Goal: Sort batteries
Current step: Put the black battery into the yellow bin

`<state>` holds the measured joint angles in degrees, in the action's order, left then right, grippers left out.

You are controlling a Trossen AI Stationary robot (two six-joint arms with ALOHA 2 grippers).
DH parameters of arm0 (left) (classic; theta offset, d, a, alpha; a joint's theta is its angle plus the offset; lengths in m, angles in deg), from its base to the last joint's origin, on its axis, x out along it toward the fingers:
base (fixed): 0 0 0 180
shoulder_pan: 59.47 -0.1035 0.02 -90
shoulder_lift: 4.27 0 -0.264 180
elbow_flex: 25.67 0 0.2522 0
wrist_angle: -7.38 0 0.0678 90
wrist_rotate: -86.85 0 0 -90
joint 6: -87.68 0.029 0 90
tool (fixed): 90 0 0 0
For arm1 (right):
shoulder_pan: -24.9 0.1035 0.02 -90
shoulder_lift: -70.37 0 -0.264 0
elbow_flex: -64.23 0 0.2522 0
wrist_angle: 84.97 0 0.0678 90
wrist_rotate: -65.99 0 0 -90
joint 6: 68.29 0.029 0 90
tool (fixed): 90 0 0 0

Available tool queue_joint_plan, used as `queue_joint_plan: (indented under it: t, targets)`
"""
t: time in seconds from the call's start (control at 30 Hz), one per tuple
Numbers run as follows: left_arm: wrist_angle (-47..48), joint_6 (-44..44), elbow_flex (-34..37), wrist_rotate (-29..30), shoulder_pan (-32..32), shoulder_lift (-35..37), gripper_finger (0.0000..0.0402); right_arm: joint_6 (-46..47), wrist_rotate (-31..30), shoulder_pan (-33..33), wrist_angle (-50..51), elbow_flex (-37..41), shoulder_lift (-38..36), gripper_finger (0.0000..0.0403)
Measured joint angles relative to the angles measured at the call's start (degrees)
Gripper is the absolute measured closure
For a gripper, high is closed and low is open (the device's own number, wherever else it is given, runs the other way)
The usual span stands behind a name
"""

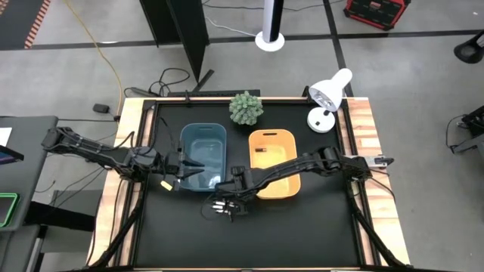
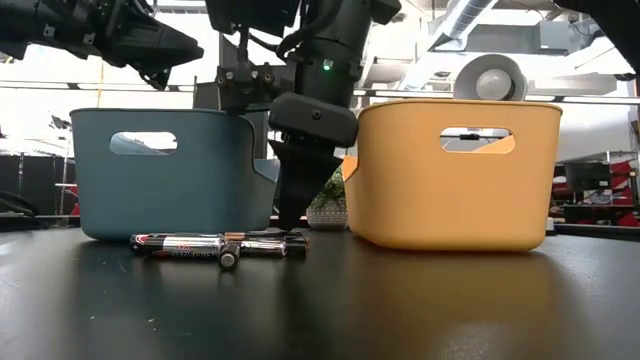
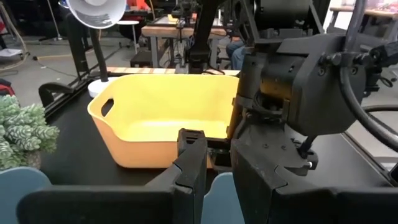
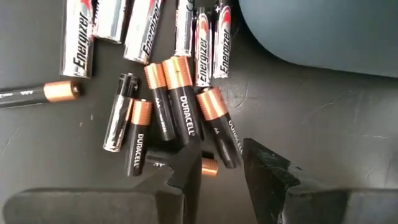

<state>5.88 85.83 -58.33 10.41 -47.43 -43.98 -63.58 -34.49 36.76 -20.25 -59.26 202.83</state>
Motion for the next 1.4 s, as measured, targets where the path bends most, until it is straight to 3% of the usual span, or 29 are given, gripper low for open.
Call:
queue_joint_plan:
  t: [1.0,1.4]
  targets:
    - [0.37,0.09,0.00,0.04,0.00,0.03,0.0331,-1.77,-1.29,-0.38,-2.47,1.81,-0.09,0.0270]
    - [0.30,0.09,0.00,0.04,0.00,0.03,0.0331,-3.60,2.73,-0.39,-3.46,1.82,-0.07,0.0271]
